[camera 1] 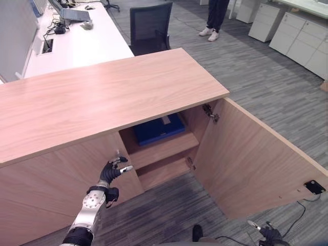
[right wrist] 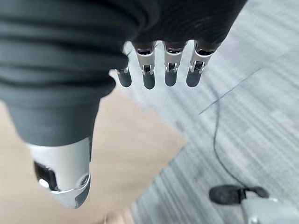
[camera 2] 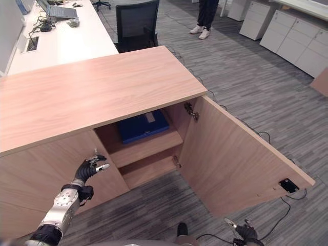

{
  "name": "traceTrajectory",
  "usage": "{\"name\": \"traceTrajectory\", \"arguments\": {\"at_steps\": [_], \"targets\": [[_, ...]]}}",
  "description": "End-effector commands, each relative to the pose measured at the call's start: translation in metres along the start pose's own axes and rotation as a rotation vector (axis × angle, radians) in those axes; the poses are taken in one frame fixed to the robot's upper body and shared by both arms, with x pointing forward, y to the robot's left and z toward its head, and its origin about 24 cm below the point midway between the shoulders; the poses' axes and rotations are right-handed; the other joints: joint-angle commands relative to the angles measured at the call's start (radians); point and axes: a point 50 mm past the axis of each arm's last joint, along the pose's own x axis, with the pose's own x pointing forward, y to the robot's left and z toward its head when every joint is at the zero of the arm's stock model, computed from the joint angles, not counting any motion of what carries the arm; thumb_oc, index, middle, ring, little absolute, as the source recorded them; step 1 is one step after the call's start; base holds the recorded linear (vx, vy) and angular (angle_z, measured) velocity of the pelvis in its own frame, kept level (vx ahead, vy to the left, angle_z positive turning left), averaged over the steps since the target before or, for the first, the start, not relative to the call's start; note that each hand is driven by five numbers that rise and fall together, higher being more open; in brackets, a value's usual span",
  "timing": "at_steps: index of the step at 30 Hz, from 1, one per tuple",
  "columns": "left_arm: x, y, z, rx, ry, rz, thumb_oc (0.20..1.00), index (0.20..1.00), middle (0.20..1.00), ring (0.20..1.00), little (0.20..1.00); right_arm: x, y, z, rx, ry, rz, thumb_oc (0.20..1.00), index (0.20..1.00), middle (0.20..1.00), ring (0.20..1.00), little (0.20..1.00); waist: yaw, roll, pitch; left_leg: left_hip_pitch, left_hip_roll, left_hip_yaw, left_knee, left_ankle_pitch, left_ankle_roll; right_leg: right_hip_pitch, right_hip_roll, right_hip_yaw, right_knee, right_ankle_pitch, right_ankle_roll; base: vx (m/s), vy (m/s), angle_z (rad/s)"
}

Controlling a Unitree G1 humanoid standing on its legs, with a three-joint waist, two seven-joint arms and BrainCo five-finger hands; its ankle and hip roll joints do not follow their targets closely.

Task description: Put the empty folder in the office cabinet

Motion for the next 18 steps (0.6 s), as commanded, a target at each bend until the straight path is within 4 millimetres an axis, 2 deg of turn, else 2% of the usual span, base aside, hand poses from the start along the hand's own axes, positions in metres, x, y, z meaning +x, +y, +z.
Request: {"name": "traceTrajectory", "arguments": {"at_steps": [1, 2, 3, 7, 10, 14, 18], "targets": [[0.013, -0.005, 0.033, 0.039, -0.139, -0.060, 1.000, 1.000, 1.000, 1.000, 1.000, 0.007, -0.018, 0.032, 0.061, -0.084, -0.067, 1.000, 1.000, 1.000, 1.000, 1.000, -0.012, -0.014, -0.030, -0.071, -0.025, -0.091, 0.058, -0.031, 0.009, 0.039, -0.081, 0.009, 0.095, -0.125, 0.129, 0.00, -0.045, 0.02], [0.012, -0.006, 0.033, 0.044, -0.139, -0.068, 1.000, 1.000, 1.000, 1.000, 1.000, 0.007, -0.024, 0.035, 0.060, -0.096, -0.081, 1.000, 1.000, 1.000, 1.000, 1.000, -0.012, -0.012, -0.031, -0.068, -0.024, -0.092, 0.056, -0.030, 0.008, 0.043, -0.079, 0.006, 0.089, -0.126, 0.129, -0.01, -0.059, 0.00], [0.013, -0.007, 0.035, 0.054, -0.142, -0.083, 1.000, 1.000, 1.000, 1.000, 1.000, 0.008, -0.037, 0.044, 0.067, -0.117, -0.119, 1.000, 1.000, 1.000, 1.000, 1.000, -0.012, -0.012, -0.033, -0.066, -0.021, -0.093, 0.054, -0.029, 0.007, 0.049, -0.075, 0.007, 0.083, -0.129, 0.127, -0.01, -0.047, 0.01], [0.014, -0.012, 0.036, 0.062, -0.144, -0.105, 1.000, 1.000, 1.000, 1.000, 1.000, 0.008, -0.054, 0.055, 0.078, -0.139, -0.167, 1.000, 1.000, 1.000, 1.000, 1.000, -0.010, -0.009, -0.035, -0.062, -0.017, -0.092, 0.049, -0.025, 0.003, 0.059, -0.067, 0.006, 0.068, -0.131, 0.124, 0.00, -0.048, 0.01], [0.015, -0.015, 0.036, 0.059, -0.144, -0.118, 1.000, 1.000, 1.000, 1.000, 1.000, 0.008, -0.059, 0.058, 0.081, -0.144, -0.183, 1.000, 1.000, 1.000, 1.000, 1.000, -0.011, -0.008, -0.036, -0.060, -0.013, -0.092, 0.048, -0.023, 0.001, 0.063, -0.064, 0.004, 0.063, -0.133, 0.123, 0.00, -0.011, 0.00], [0.015, -0.018, 0.035, 0.072, -0.139, -0.149, 1.000, 1.000, 1.000, 1.000, 1.000, 0.006, -0.085, 0.076, 0.070, -0.184, -0.248, 1.000, 1.000, 1.000, 1.000, 1.000, -0.012, -0.006, -0.034, -0.057, -0.009, -0.091, 0.048, -0.022, -0.003, 0.067, -0.059, 0.006, 0.060, -0.136, 0.122, 0.01, -0.039, -0.01], [0.013, -0.021, 0.032, 0.079, -0.126, -0.178, 1.000, 1.000, 1.000, 1.000, 1.000, 0.004, -0.100, 0.091, 0.059, -0.221, -0.286, 1.000, 1.000, 1.000, 1.000, 1.000, -0.011, -0.002, -0.035, -0.054, -0.006, -0.086, 0.049, -0.022, -0.005, 0.067, -0.056, 0.008, 0.056, -0.135, 0.123, 0.00, -0.010, -0.01]]}}
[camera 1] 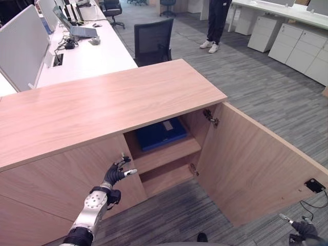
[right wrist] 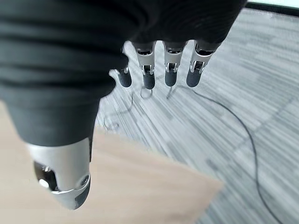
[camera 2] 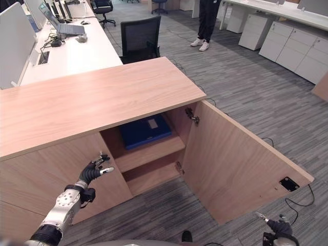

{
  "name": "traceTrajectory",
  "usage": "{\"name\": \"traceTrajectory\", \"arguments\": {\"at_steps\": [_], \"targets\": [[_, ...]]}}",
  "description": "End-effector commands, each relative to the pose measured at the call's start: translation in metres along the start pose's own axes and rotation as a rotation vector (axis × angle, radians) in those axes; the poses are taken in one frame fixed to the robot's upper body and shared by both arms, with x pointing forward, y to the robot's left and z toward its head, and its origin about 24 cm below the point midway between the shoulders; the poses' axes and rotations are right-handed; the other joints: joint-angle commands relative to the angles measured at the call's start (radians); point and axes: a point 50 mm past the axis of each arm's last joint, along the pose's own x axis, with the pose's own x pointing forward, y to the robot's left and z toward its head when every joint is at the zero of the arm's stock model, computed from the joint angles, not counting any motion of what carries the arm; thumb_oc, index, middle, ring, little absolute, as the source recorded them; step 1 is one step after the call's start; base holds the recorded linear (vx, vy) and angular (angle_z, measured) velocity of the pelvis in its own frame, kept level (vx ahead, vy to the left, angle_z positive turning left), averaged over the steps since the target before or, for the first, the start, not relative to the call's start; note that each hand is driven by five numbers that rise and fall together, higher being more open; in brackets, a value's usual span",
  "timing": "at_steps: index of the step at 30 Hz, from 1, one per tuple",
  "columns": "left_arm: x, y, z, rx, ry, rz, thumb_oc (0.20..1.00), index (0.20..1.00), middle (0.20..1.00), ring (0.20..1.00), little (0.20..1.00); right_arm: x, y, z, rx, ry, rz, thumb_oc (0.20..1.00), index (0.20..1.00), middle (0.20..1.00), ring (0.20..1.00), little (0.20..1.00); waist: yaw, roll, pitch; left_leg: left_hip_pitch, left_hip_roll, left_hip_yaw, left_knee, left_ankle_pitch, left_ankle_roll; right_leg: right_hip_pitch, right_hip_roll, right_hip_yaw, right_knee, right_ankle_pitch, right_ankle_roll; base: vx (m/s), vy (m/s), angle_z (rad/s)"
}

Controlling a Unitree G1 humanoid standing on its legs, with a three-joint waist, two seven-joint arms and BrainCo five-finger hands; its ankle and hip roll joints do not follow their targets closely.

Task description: Put the empty folder in the office cabinet

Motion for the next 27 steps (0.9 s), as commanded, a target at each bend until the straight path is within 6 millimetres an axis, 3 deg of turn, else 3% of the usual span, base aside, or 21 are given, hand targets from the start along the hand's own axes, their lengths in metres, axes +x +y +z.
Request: {"name": "traceTrajectory", "arguments": {"at_steps": [1, 3, 4, 5, 9, 11, 18, 27], "targets": [[0.012, -0.012, 0.032, 0.040, -0.139, -0.093, 1.000, 1.000, 1.000, 1.000, 1.000, 0.010, -0.024, 0.053, 0.038, -0.139, -0.091, 1.000, 1.000, 1.000, 1.000, 1.000, -0.009, -0.007, -0.003, -0.070, 0.017, -0.078, 0.067, -0.023, -0.007, 0.032, -0.041, 0.005, 0.104, -0.171, 0.110, 0.00, -0.029, -0.06], [0.011, -0.012, 0.030, 0.042, -0.132, -0.097, 1.000, 1.000, 1.000, 1.000, 1.000, 0.010, -0.025, 0.060, 0.035, -0.162, -0.093, 1.000, 1.000, 1.000, 1.000, 1.000, -0.009, -0.006, -0.004, -0.069, 0.018, -0.076, 0.068, -0.023, -0.007, 0.032, -0.040, 0.005, 0.103, -0.170, 0.111, -0.01, -0.026, -0.05], [0.008, -0.013, 0.023, 0.032, -0.106, -0.101, 1.000, 1.000, 1.000, 1.000, 1.000, 0.009, -0.021, 0.087, 0.024, -0.267, -0.081, 1.000, 1.000, 1.000, 1.000, 1.000, -0.009, -0.003, -0.001, -0.067, 0.019, -0.069, 0.068, -0.023, -0.008, 0.030, -0.037, 0.010, 0.101, -0.168, 0.112, -0.02, -0.030, -0.04], [0.007, -0.012, 0.020, 0.030, -0.094, -0.099, 1.000, 1.000, 1.000, 1.000, 1.000, 0.008, -0.016, 0.097, 0.019, -0.307, -0.066, 1.000, 1.000, 1.000, 1.000, 1.000, -0.009, -0.001, -0.001, -0.067, 0.021, -0.066, 0.068, -0.023, -0.008, 0.029, -0.037, 0.012, 0.101, -0.167, 0.111, -0.02, -0.025, -0.09], [0.004, -0.016, 0.011, 0.022, -0.066, -0.111, 1.000, 1.000, 1.000, 1.000, 1.000, 0.005, -0.001, 0.113, 0.004, -0.379, -0.024, 1.000, 1.000, 1.000, 1.000, 1.000, -0.004, 0.002, -0.001, -0.064, 0.023, -0.061, 0.068, -0.022, -0.008, 0.031, -0.034, 0.013, 0.100, -0.167, 0.110, 0.00, -0.012, -0.09], [0.003, -0.016, 0.011, 0.024, -0.063, -0.112, 1.000, 1.000, 1.000, 1.000, 1.000, 0.004, 0.003, 0.115, -0.002, -0.390, -0.013, 1.000, 1.000, 1.000, 1.000, 1.000, -0.003, 0.002, -0.002, -0.063, 0.023, -0.060, 0.068, -0.022, -0.008, 0.032, -0.034, 0.012, 0.100, -0.168, 0.109, 0.00, 0.000, 0.00], [0.001, -0.020, 0.001, 0.025, -0.021, -0.115, 1.000, 1.000, 1.000, 1.000, 1.000, -0.010, 0.048, 0.139, -0.035, -0.524, 0.125, 1.000, 1.000, 1.000, 1.000, 1.000, 0.007, 0.005, -0.003, -0.060, 0.028, -0.065, 0.061, -0.015, -0.010, 0.039, -0.032, -0.003, 0.102, -0.171, 0.104, 0.00, -0.004, -0.01], [0.003, -0.022, 0.001, 0.062, -0.004, -0.143, 1.000, 1.000, 1.000, 1.000, 1.000, -0.027, 0.074, 0.149, -0.046, -0.624, 0.219, 1.000, 1.000, 1.000, 1.000, 1.000, 0.003, 0.007, -0.001, -0.069, 0.035, -0.069, 0.064, -0.002, -0.019, 0.040, -0.027, -0.014, 0.116, -0.178, 0.094, -0.01, -0.031, -0.01]]}}
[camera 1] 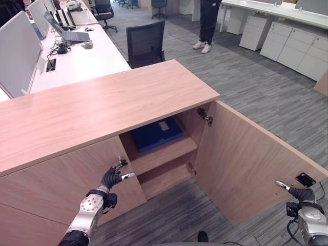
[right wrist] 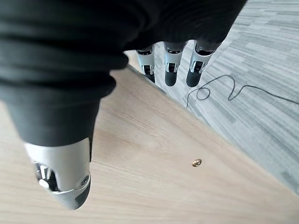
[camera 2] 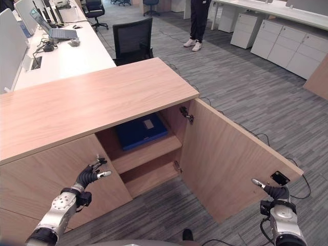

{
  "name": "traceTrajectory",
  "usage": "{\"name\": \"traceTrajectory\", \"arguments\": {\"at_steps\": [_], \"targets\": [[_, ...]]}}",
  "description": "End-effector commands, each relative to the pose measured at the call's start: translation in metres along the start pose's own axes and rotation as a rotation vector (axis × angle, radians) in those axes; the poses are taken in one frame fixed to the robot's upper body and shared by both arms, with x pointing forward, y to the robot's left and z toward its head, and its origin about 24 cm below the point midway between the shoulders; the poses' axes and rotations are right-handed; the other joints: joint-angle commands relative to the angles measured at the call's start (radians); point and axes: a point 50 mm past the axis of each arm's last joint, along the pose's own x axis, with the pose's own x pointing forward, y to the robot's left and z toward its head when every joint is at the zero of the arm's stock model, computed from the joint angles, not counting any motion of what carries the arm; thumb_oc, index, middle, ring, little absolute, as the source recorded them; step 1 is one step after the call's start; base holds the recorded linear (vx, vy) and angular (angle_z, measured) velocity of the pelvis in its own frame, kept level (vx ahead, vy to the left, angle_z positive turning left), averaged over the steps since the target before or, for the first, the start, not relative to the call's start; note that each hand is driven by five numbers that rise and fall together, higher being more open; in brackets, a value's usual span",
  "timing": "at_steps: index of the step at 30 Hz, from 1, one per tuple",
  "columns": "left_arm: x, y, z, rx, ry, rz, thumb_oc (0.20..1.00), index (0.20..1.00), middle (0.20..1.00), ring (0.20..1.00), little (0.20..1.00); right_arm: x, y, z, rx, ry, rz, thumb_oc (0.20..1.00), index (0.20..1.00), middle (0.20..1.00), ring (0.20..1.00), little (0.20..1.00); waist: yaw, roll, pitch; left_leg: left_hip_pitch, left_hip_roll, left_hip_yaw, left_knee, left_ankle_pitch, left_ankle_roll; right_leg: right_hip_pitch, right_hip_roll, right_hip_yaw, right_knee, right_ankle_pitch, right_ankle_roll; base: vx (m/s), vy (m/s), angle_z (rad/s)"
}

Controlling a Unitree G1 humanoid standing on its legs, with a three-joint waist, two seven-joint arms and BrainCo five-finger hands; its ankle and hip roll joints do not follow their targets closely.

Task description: Put the empty folder in the office cabinet

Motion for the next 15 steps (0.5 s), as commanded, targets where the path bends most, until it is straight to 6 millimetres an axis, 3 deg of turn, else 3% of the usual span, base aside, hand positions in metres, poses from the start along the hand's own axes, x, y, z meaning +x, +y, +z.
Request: {"name": "traceTrajectory", "arguments": {"at_steps": [1, 3, 4, 8, 10, 11, 12, 15], "targets": [[0.011, -0.028, 0.013, 0.059, -0.051, -0.141, 1.000, 1.000, 1.000, 1.000, 1.000, 0.004, 0.043, 0.066, 0.028, -0.278, 0.138, 1.000, 1.000, 1.000, 1.000, 1.000, 0.009, -0.005, -0.009, -0.087, 0.042, -0.100, 0.065, 0.001, -0.023, 0.040, -0.025, -0.037, 0.122, -0.179, 0.087, -0.02, -0.091, 0.02], [0.011, -0.029, 0.013, 0.062, -0.049, -0.149, 1.000, 1.000, 1.000, 1.000, 1.000, 0.003, 0.044, 0.062, 0.035, -0.264, 0.140, 1.000, 1.000, 1.000, 1.000, 1.000, 0.007, -0.004, -0.010, -0.086, 0.043, -0.102, 0.066, 0.001, -0.024, 0.040, -0.022, -0.036, 0.122, -0.181, 0.085, -0.02, -0.065, 0.01], [0.013, -0.031, 0.015, 0.064, -0.052, -0.155, 1.000, 1.000, 1.000, 1.000, 1.000, 0.001, 0.047, 0.050, 0.058, -0.221, 0.137, 1.000, 1.000, 1.000, 1.000, 1.000, 0.000, -0.001, -0.005, -0.093, 0.048, -0.108, 0.073, 0.003, -0.026, 0.038, -0.016, -0.030, 0.122, -0.184, 0.082, -0.06, -0.086, -0.01], [0.017, -0.034, 0.022, 0.068, -0.073, -0.166, 1.000, 1.000, 1.000, 1.000, 1.000, 0.000, 0.049, 0.038, 0.076, -0.176, 0.136, 1.000, 1.000, 1.000, 1.000, 1.000, -0.009, -0.007, 0.020, -0.141, 0.073, -0.122, 0.187, -0.026, -0.033, 0.015, 0.007, 0.001, 0.141, -0.192, 0.066, -0.09, -0.074, -0.02], [0.017, -0.032, 0.024, 0.054, -0.084, -0.154, 1.000, 1.000, 1.000, 1.000, 1.000, 0.003, 0.049, 0.035, 0.070, -0.154, 0.140, 1.000, 1.000, 1.000, 1.000, 1.000, 0.010, -0.014, 0.051, -0.184, 0.072, -0.216, 0.278, -0.058, -0.046, 0.003, 0.030, 0.039, 0.153, -0.196, 0.057, -0.06, -0.047, -0.30], [0.013, -0.030, 0.017, 0.048, -0.068, -0.136, 1.000, 1.000, 1.000, 1.000, 1.000, 0.003, 0.051, 0.024, 0.051, -0.102, 0.150, 1.000, 1.000, 1.000, 1.000, 1.000, 0.036, -0.017, 0.059, -0.186, 0.026, -0.367, 0.263, -0.098, -0.049, 0.001, 0.043, 0.076, 0.142, -0.185, 0.067, -0.06, -0.056, -0.82], [0.011, -0.026, 0.016, 0.046, -0.069, -0.122, 1.000, 1.000, 1.000, 1.000, 1.000, 0.004, 0.051, 0.024, 0.044, -0.095, 0.156, 1.000, 1.000, 1.000, 1.000, 1.000, 0.038, -0.021, 0.056, -0.192, 0.004, -0.412, 0.251, -0.102, -0.046, -0.008, 0.047, 0.100, 0.133, -0.169, 0.078, -0.06, -0.015, -1.09], [0.008, -0.025, 0.012, 0.025, -0.062, -0.116, 1.000, 1.000, 1.000, 1.000, 1.000, 0.007, 0.049, 0.024, 0.023, -0.083, 0.164, 1.000, 1.000, 1.000, 1.000, 1.000, 0.023, -0.016, 0.048, -0.162, 0.006, -0.407, 0.199, -0.112, -0.031, -0.043, 0.055, 0.157, 0.128, -0.154, 0.095, -0.02, 0.101, -1.08]]}}
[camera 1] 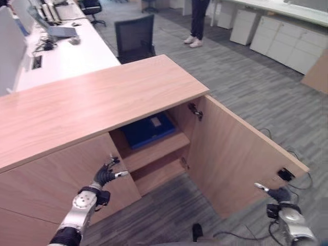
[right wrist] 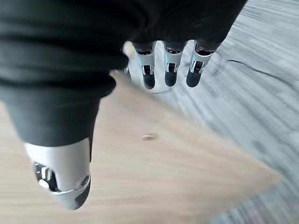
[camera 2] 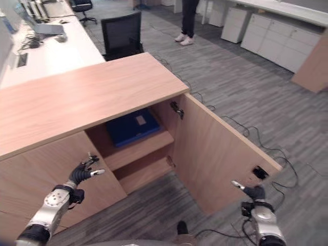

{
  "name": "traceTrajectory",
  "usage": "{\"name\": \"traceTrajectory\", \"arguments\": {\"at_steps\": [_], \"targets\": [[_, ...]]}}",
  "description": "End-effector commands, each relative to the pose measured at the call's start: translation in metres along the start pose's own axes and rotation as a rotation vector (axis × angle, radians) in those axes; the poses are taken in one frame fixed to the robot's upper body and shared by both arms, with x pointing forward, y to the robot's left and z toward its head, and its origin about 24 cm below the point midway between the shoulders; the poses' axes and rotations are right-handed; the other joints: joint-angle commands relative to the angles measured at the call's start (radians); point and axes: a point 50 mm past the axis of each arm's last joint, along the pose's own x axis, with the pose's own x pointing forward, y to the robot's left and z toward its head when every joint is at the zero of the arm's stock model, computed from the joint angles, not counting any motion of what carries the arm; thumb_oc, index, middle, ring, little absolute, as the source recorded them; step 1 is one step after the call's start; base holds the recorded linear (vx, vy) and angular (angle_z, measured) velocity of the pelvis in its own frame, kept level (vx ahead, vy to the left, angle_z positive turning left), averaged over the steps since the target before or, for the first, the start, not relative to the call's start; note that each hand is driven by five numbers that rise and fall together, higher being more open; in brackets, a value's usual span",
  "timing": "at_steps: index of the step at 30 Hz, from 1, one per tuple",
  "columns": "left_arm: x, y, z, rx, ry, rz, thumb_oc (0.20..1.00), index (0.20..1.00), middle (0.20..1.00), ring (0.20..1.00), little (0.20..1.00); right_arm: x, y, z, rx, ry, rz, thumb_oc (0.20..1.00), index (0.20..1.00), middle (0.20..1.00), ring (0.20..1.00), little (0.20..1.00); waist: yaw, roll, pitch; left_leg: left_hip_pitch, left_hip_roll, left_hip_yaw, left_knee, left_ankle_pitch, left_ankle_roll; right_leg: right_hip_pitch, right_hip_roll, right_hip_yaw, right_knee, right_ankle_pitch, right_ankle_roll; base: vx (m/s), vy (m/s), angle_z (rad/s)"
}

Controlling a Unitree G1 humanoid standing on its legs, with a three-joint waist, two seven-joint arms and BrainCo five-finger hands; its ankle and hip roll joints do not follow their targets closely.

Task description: Put the empty folder in the office cabinet

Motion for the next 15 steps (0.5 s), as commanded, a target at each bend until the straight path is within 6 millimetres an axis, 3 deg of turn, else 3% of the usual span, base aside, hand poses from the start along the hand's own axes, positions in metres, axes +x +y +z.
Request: {"name": "traceTrajectory", "arguments": {"at_steps": [1, 4, 5, 7, 8, 9, 10, 15], "targets": [[0.007, -0.051, 0.011, -0.057, -0.088, -0.176, 1.000, 1.000, 1.000, 1.000, 1.000, 0.009, -0.007, 0.037, -0.023, -0.132, 0.002, 1.000, 1.000, 1.000, 1.000, 1.000, -0.042, 0.038, -0.015, 0.001, 0.098, 0.143, -0.073, 0.038, -0.066, 0.044, 0.020, -0.019, 0.057, -0.138, 0.139, -0.03, 0.210, -1.38], [0.005, -0.048, 0.011, -0.038, -0.088, -0.169, 1.000, 1.000, 1.000, 1.000, 1.000, 0.011, -0.001, 0.044, -0.018, -0.152, 0.014, 1.000, 1.000, 1.000, 1.000, 1.000, -0.035, 0.027, -0.014, 0.013, 0.097, 0.187, -0.075, 0.036, -0.062, 0.019, 0.023, 0.009, 0.069, -0.127, 0.143, -0.06, 0.100, -1.42], [0.004, -0.042, 0.013, -0.033, -0.095, -0.159, 1.000, 1.000, 1.000, 1.000, 1.000, 0.011, 0.006, 0.050, -0.013, -0.170, 0.034, 1.000, 1.000, 1.000, 1.000, 1.000, -0.036, 0.016, -0.005, 0.032, 0.095, 0.233, -0.099, 0.046, -0.050, -0.012, 0.023, 0.003, 0.100, -0.119, 0.143, -0.09, 0.068, -0.88], [0.005, -0.040, 0.014, -0.025, -0.096, -0.156, 1.000, 1.000, 1.000, 1.000, 1.000, 0.011, 0.008, 0.052, -0.007, -0.177, 0.035, 1.000, 1.000, 1.000, 1.000, 1.000, -0.042, 0.017, 0.004, 0.034, 0.094, 0.244, -0.107, 0.050, -0.046, -0.030, 0.022, -0.006, 0.123, -0.118, 0.143, -0.13, 0.068, -0.34], [0.007, -0.038, 0.016, -0.020, -0.098, -0.149, 1.000, 1.000, 1.000, 1.000, 1.000, 0.012, 0.011, 0.056, -0.003, -0.191, 0.040, 1.000, 1.000, 1.000, 1.000, 1.000, -0.045, 0.018, 0.015, 0.037, 0.094, 0.255, -0.115, 0.055, -0.042, -0.047, 0.019, -0.023, 0.151, -0.123, 0.143, -0.25, 0.092, -0.17], [0.008, -0.034, 0.018, -0.011, -0.105, -0.131, 1.000, 1.000, 1.000, 1.000, 1.000, 0.012, 0.017, 0.064, -0.005, -0.217, 0.054, 1.000, 1.000, 1.000, 1.000, 1.000, -0.041, 0.023, 0.034, 0.040, 0.091, 0.276, -0.120, 0.060, -0.030, -0.055, -0.007, -0.107, 0.202, -0.147, 0.143, -0.24, 0.089, -0.14], [0.008, -0.032, 0.019, -0.010, -0.107, -0.125, 1.000, 1.000, 1.000, 1.000, 1.000, 0.012, 0.020, 0.067, -0.001, -0.228, 0.063, 1.000, 1.000, 1.000, 1.000, 1.000, -0.036, 0.021, 0.030, 0.030, 0.081, 0.281, -0.123, 0.071, -0.023, -0.047, -0.022, -0.142, 0.204, -0.148, 0.143, -0.20, 0.092, -0.31], [0.007, -0.035, 0.010, -0.025, -0.075, -0.122, 1.000, 1.000, 1.000, 1.000, 1.000, 0.010, 0.019, 0.060, 0.003, -0.219, 0.058, 1.000, 1.000, 1.000, 1.000, 1.000, -0.020, 0.011, -0.022, 0.030, 0.044, 0.281, -0.168, 0.098, -0.017, 0.043, -0.040, -0.153, 0.137, -0.150, 0.136, 0.00, 0.026, -0.15]]}}
